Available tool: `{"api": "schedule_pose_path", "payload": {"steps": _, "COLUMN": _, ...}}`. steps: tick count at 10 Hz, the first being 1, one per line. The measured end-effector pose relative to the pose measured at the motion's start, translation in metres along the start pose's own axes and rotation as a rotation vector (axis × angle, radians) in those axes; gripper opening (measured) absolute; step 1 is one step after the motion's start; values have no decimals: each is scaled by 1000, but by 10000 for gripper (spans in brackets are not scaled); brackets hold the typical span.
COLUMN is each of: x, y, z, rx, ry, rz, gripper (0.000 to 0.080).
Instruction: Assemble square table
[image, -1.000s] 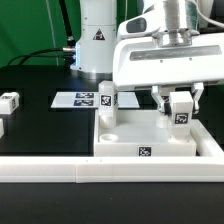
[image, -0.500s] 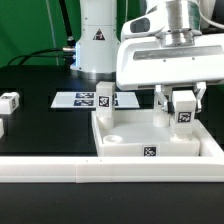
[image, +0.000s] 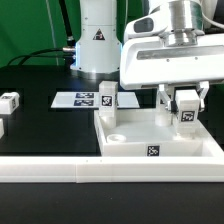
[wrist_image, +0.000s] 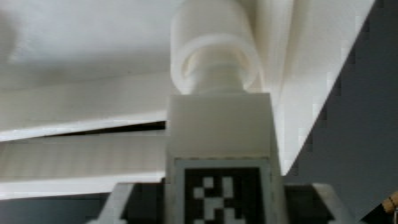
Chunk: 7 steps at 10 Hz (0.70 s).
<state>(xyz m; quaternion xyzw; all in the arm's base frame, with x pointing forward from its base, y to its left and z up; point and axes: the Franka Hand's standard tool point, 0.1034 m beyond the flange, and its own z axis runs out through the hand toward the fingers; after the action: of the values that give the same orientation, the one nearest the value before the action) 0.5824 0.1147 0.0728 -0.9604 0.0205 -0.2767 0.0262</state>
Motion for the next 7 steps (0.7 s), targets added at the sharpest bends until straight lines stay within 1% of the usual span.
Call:
{"api": "schedule_pose_path", "payload": {"steps": 3, "x": 0, "y": 0, "z": 0, "rx": 0, "ry": 1, "rz": 0, "gripper": 287}}
{"api": "schedule_pose_path", "payload": {"steps": 4, "x": -4, "y": 2, "z": -2, "rx": -7, "ry": 15, "rz": -3, "gripper": 287}}
{"api": "schedule_pose_path", "payload": {"steps": 6, "x": -24, "y": -5, "z": -3, "rx": -10, "ry": -12, "rz": -1, "gripper": 287}}
{"api": "schedule_pose_path", "payload": {"steps": 7, "x": -26, "y": -6, "z": -3, "rx": -13, "ry": -13, "rz": 4, "gripper": 287}}
